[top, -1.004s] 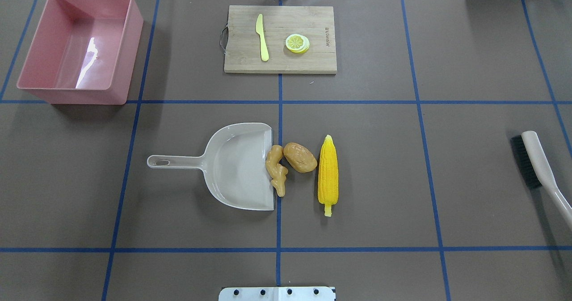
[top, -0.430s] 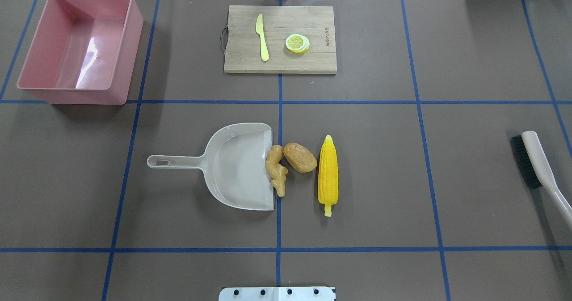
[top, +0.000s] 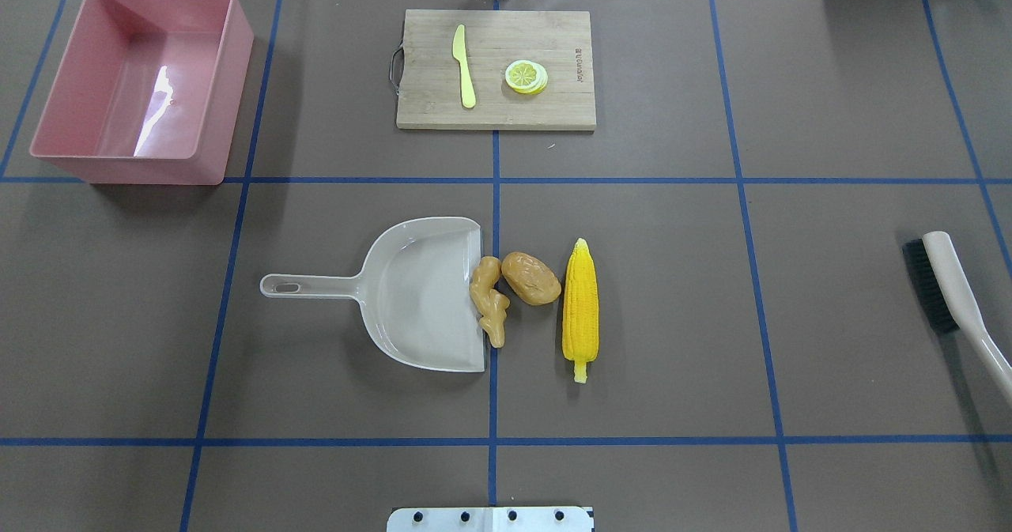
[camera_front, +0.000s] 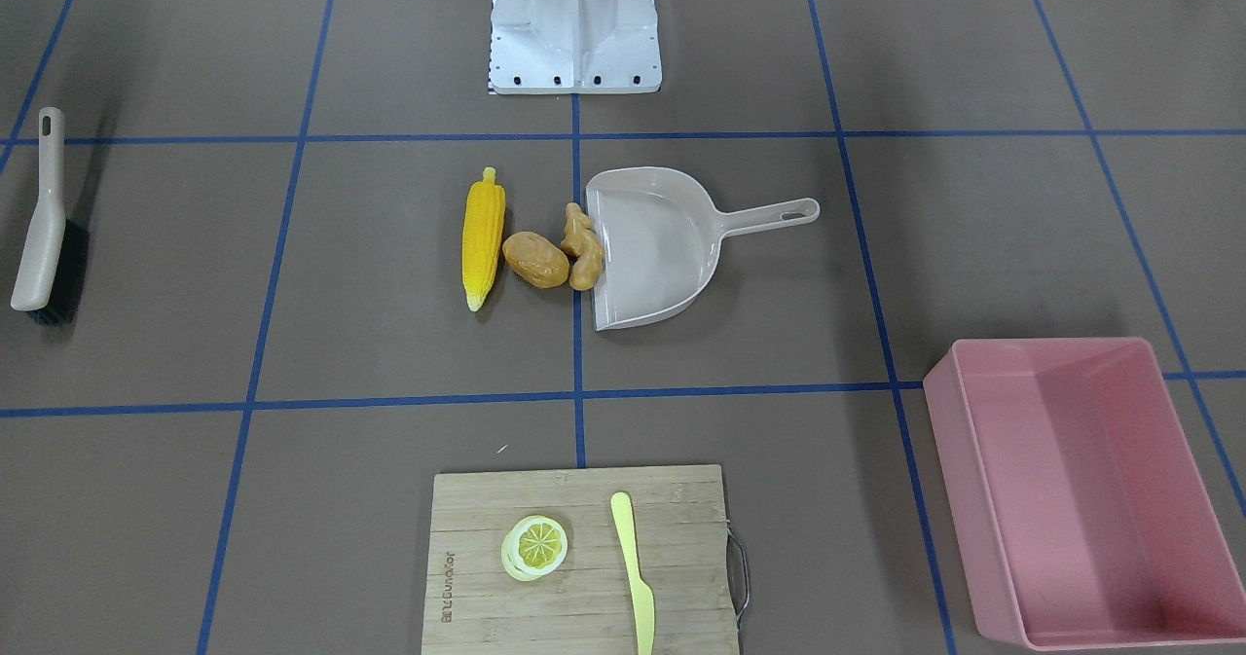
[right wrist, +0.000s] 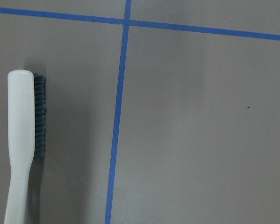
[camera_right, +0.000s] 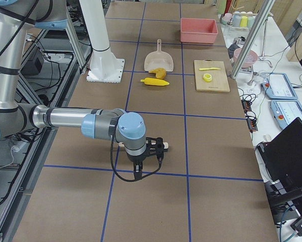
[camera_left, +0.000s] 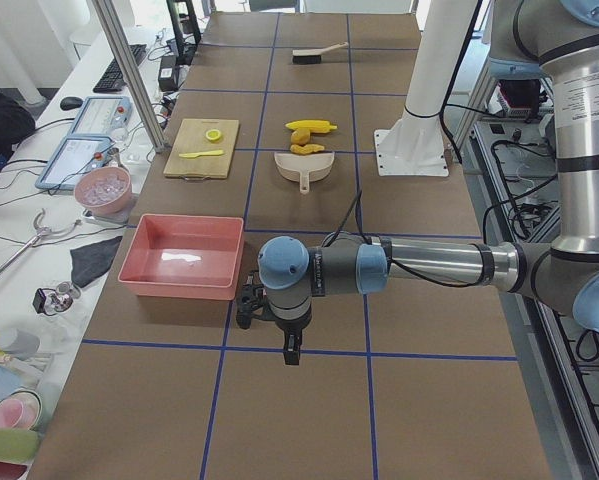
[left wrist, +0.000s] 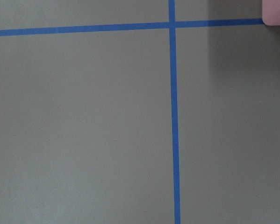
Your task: Sweep and dump trash into bin
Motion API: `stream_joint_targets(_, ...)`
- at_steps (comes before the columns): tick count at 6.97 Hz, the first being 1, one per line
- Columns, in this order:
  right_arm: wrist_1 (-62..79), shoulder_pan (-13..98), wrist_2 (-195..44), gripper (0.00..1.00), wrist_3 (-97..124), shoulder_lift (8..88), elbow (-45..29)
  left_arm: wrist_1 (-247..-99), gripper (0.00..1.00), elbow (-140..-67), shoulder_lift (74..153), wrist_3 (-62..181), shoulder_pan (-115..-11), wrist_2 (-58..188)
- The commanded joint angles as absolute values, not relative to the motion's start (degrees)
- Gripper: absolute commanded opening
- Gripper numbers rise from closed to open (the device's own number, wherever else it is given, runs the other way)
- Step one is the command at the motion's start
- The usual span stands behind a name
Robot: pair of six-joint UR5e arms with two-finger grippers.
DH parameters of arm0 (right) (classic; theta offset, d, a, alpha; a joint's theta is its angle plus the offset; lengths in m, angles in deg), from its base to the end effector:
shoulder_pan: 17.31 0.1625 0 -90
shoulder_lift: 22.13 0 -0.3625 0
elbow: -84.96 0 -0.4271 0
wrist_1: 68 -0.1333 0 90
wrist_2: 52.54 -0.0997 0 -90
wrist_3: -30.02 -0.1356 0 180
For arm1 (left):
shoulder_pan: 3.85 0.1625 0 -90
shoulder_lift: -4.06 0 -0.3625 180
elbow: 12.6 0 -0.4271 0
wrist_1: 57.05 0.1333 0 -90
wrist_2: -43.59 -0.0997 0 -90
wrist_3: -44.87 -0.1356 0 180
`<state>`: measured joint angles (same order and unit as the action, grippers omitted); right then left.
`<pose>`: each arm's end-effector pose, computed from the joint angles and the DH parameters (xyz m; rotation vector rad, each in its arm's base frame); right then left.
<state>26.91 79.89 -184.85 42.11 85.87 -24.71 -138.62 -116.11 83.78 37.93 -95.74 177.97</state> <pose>0.0929 -0.4003 0.6006 0.0705 -0.7370 -0.0605 -0.0534 -0.4507 0.6007 -0.0263 0.7784 0.0485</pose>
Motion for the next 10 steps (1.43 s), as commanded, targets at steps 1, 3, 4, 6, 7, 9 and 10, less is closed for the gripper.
stream_joint_targets(1, 26.83, 79.89, -184.72, 1.00, 42.06, 85.79, -24.46, -138.52, 0.99, -116.04, 83.78, 37.93, -95.70, 177.97)
stream_joint_targets(3, 26.83, 79.98, -184.72, 1.00, 41.71, 85.88, -24.72, -138.52, 0.99, -116.13, 83.78, 37.93, -95.70, 177.97)
stream_joint_targets(4, 26.75, 80.07, -184.81, 1.00, 41.97, 86.84, -24.81, -138.52, 0.99, -116.13, 83.78, 37.93, -95.70, 177.97)
stream_joint_targets(6, 26.75, 79.98, -183.59, 1.00, 41.53, 86.67, -24.81, -138.61, 0.99, -116.48, 83.78, 38.02, -95.70, 177.97)
stream_joint_targets(7, 26.92, 79.98, -183.23, 1.00, 41.36, 86.15, -24.73, -138.70, 0.99, -116.48, 84.39, 38.11, -95.61, 178.06)
stream_joint_targets(9, 26.92, 78.94, -184.02, 1.00, 35.86, 86.58, -25.25, -138.78, 0.99, -117.54, 85.36, 38.20, -95.35, 178.06)
stream_joint_targets(10, 26.92, 75.36, -184.02, 1.00, 32.17, 86.67, -27.69, -138.96, 0.99, -117.54, 88.15, 38.02, -94.83, 178.58)
